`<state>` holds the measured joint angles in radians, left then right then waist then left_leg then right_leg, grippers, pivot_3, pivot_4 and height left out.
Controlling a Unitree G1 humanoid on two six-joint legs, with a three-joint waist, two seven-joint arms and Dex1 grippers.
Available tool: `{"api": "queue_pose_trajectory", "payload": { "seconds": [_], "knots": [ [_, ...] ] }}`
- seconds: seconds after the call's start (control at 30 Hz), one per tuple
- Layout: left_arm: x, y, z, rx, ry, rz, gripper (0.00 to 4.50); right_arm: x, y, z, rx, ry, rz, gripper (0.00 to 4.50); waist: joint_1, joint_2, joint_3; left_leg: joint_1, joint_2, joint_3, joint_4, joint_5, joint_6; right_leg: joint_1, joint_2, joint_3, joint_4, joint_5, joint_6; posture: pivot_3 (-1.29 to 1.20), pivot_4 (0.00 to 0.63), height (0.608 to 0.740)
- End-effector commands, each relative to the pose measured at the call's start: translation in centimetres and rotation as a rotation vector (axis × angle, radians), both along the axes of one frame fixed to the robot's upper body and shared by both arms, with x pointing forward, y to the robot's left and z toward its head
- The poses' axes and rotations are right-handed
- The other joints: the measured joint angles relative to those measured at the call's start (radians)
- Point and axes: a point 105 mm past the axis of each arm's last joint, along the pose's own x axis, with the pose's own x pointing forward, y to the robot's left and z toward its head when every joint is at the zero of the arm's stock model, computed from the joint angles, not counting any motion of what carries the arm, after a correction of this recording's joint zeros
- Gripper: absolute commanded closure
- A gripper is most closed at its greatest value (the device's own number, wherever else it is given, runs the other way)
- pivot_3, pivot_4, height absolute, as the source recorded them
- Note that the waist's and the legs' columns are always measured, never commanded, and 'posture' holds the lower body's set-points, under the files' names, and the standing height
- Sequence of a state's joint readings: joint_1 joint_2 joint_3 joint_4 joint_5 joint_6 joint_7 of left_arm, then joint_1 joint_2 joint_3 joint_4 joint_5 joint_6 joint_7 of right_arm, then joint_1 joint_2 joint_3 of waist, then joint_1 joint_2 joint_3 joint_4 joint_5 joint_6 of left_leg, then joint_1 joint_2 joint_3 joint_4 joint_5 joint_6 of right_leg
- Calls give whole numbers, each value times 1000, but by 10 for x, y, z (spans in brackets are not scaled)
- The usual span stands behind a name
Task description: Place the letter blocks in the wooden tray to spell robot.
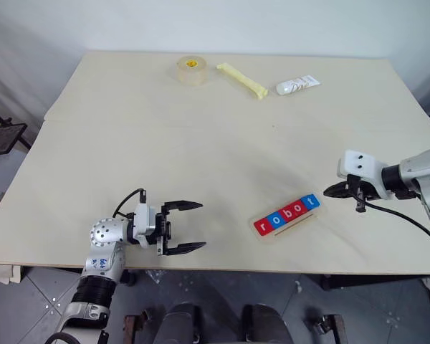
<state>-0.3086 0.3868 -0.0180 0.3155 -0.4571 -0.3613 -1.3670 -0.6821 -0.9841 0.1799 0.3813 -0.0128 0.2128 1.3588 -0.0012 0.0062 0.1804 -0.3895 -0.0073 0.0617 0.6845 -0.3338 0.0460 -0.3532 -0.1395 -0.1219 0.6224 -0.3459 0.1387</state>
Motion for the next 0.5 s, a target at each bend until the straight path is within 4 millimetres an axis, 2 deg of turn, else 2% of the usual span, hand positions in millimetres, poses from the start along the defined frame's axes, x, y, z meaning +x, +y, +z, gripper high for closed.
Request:
{"api": "queue_pose_trajectory", "payload": {
  "seconds": [0.03,0.37,0.5],
  "knots": [
    [-3,0,5,1,-30,-4,0,2,6,5,18,-23,23,4474,0,0,0,0,0,0,0,0,0,0,0,0,0,0,0,0,150,740],
    [-5,1,5,6,-30,0,0,2,15,-1,48,-13,42,4474,0,0,0,0,0,0,0,0,0,0,0,0,0,0,0,0,150,740],
    [-6,1,4,7,-30,-2,0,11,15,2,51,-62,25,4474,-1,0,0,0,0,0,0,0,0,0,0,0,0,0,0,0,150,740]
  ]
}}
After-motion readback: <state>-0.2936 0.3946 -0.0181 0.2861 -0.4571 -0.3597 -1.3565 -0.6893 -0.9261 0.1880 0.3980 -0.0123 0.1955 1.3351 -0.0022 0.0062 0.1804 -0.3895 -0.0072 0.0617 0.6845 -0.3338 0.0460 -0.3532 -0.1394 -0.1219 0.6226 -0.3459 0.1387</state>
